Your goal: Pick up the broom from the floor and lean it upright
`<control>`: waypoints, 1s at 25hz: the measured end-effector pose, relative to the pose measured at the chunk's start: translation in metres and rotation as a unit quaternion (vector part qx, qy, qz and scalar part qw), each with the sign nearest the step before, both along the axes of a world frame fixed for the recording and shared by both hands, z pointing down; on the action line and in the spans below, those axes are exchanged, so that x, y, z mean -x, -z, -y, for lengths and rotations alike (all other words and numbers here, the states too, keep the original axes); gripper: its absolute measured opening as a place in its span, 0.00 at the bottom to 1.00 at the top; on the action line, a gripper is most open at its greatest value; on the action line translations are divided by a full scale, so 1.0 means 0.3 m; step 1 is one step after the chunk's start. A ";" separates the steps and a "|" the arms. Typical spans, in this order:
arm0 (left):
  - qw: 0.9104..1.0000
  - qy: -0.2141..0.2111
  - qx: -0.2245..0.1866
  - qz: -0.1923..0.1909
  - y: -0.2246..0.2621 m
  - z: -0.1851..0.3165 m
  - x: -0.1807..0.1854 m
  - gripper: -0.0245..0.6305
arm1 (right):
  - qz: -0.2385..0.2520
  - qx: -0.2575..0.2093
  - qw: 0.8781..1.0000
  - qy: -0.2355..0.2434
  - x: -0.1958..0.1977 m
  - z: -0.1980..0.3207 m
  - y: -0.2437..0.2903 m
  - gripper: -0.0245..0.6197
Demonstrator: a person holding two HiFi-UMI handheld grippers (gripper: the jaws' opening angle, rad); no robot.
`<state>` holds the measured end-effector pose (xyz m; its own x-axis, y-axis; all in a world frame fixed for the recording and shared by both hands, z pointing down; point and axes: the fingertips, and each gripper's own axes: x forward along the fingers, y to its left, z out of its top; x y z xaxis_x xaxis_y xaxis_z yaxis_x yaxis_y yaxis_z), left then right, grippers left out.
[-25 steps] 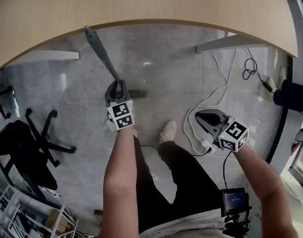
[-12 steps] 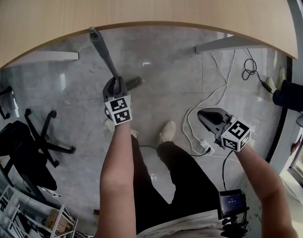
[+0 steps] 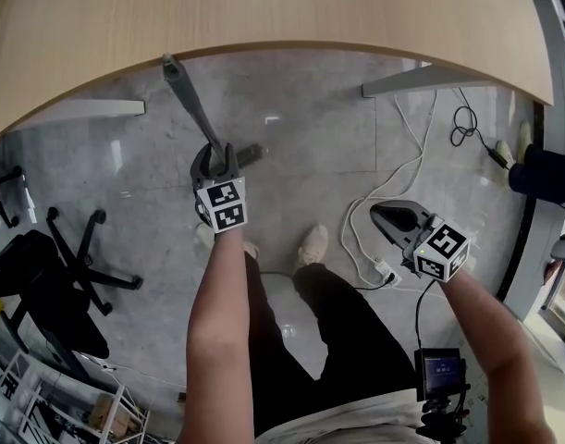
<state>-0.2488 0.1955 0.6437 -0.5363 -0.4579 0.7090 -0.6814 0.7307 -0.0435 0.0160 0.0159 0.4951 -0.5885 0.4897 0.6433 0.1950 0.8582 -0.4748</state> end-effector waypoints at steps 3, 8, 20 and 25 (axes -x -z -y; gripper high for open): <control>1.000 -0.004 0.001 0.005 0.028 -0.005 0.006 0.28 | 0.004 -0.002 1.000 -0.005 0.005 0.015 0.002 0.07; 1.000 -0.024 -0.005 0.013 0.140 -0.090 -0.113 0.30 | 0.019 0.003 1.000 0.004 0.015 -0.005 0.043 0.07; 0.997 -0.034 -0.067 0.007 0.711 -0.332 -0.556 0.28 | 0.092 0.022 0.995 0.013 -0.020 -0.108 0.396 0.07; 0.990 -0.057 -0.126 -0.013 0.992 -0.357 -0.684 0.16 | 0.104 0.034 0.994 -0.015 -0.136 -0.151 0.542 0.07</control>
<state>-0.0435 0.3025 0.3460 -0.4547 -0.6783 0.5772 -0.7581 0.6349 0.1489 0.0569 0.0613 0.3324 -0.7203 0.5085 0.4718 0.2709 0.8324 -0.4835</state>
